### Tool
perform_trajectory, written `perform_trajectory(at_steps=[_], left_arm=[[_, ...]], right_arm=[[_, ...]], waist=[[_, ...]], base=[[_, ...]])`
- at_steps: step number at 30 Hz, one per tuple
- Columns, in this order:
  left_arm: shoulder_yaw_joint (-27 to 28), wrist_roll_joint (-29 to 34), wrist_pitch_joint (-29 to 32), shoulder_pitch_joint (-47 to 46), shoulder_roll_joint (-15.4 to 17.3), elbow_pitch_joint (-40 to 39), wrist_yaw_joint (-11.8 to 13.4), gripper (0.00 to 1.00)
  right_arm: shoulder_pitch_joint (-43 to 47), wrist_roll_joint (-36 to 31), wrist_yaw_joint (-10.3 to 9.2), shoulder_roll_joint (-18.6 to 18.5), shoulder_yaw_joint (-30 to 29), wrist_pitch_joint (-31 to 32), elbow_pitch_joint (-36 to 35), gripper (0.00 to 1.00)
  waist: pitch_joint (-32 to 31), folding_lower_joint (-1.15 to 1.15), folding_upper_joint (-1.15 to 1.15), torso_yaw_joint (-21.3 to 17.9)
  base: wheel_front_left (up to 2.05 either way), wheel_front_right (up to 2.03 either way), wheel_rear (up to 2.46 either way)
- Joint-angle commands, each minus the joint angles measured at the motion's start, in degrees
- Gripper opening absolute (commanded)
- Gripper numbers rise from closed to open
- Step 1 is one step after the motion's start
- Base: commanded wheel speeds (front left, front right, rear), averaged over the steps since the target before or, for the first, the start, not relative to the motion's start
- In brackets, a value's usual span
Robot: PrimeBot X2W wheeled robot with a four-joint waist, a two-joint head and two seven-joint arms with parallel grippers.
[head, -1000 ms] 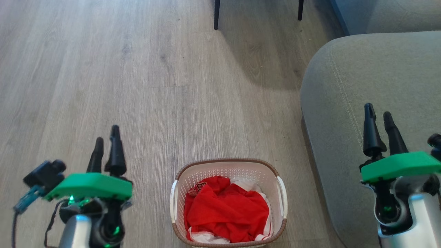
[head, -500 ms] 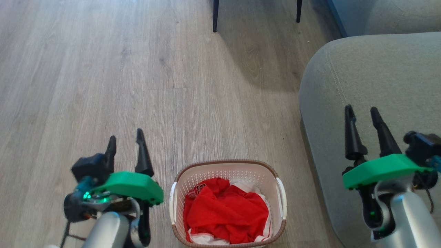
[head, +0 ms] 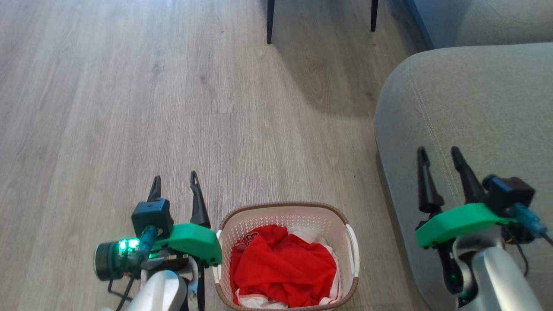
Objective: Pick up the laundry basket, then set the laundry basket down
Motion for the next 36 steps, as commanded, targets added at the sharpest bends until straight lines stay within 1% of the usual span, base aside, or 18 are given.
perform_trajectory(at_steps=[1, 6, 10, 13, 15, 17, 20, 23, 26, 27, 29, 33, 36], left_arm=[[1.55, 1.56, -1.14, -4.26, 0.49, -2.66, 0.76, 1.0], [2.53, 4.26, -1.81, -4.46, 0.22, -4.4, 1.98, 1.0], [2.1, 8.23, -2.48, -4.59, 0.39, -6.06, 3.55, 1.0], [1.58, 10.52, -2.99, -4.7, 0.49, -7.51, 4.36, 1.0], [1.25, 11.81, -3.32, -4.72, 0.55, -8.6, 4.62, 1.0], [1.0, 12.36, -3.66, -4.59, 0.31, -9.69, 4.28, 1.0], [2.31, 11.45, -4.16, -3.55, -1.11, -10.13, 2.57, 1.0], [5.12, 11.25, -4.67, -2.45, -2.82, -9.78, -0.24, 1.0], [8.02, 12.37, -5.17, -1.41, -4.39, -9.03, -2.98, 1.0], [8.78, 12.5, -5.34, -0.93, -4.85, -8.39, -4.12, 1.0], [10.64, 10.64, -5.34, 0.09, -5.71, -6.27, -7.48, 1.0], [14.14, 9.8, -5.34, 1.39, -6.49, -2.87, -11.23, 1.0], [15.03, 8.32, -5.34, 2.07, -6.65, -0.13, -13.6, 1.0]], right_arm=[[-3.63, -2.65, 0.33, -0.73, 1.73, -1.06, -2.42, 1.0], [-3.75, -6.18, 0.34, -0.45, 1.46, -1.72, -2.93, 1.0], [-4.07, -9.53, 0.35, -0.67, 2.9, -2.39, -3.29, 1.0], [-4.52, -11.14, 0.36, -1.08, 4.41, -2.89, -4.91, 1.0], [-4.53, -12.41, 0.37, -1.08, 4.5, -3.23, -5.99, 1.0], [-4.43, -13.47, 0.38, -0.92, 4.36, -3.57, -6.98, 1.0], [-4.09, -14.43, 0.39, -0.9, 4.7, -4.07, -7.53, 1.0], [-3.67, -15.55, 0.39, -0.8, 4.58, -4.57, -6.85, 1.0], [-3.39, -16.57, 0.4, -0.5, 4.09, -5.07, -5.54, 1.0], [-3.38, -16.96, 0.41, -0.38, 3.93, -5.24, -5.12, 1.0], [-3.24, -16.34, 0.41, -0.14, 3.55, -5.24, -4.09, 1.0], [-2.85, -15.79, 0.41, 0.27, 2.55, -5.24, -1.61, 1.0], [-2.52, -15.09, 0.41, 0.71, 1.57, -5.24, 1.16, 1.0]], waist=[[0.05, 0.0, 0.0, 0.0], [0.18, 0.0, 0.0, -0.05], [0.34, 0.0, 0.0, -0.09], [0.54, 0.0, 0.0, -0.11], [0.64, 0.0, 0.0, -0.08], [0.73, 0.0, 0.0, -0.04], [0.82, 0.0, 0.0, 0.07], [0.89, 0.0, 0.0, 0.18], [0.91, 0.0, 0.0, 0.26], [0.91, 0.0, 0.0, 0.27], [0.87, 0.0, 0.0, 0.26], [0.8, 0.0, 0.0, 0.19], [0.67, 0.0, 0.0, 0.16]], base=[[0.0, 0.0, 0.0], [0.0, 0.0, 0.0], [0.0, 0.0, 0.0], [0.0, 0.0, 0.0], [0.0, 0.0, 0.0], [0.0, 0.0, 0.0], [0.0, 0.0, 0.0], [0.0, 0.0, 0.0], [0.0, 0.0, 0.0], [0.0, 0.0, 0.0], [0.0, 0.0, 0.0], [0.0, 0.0, 0.0], [0.0, 0.0, 0.0]])
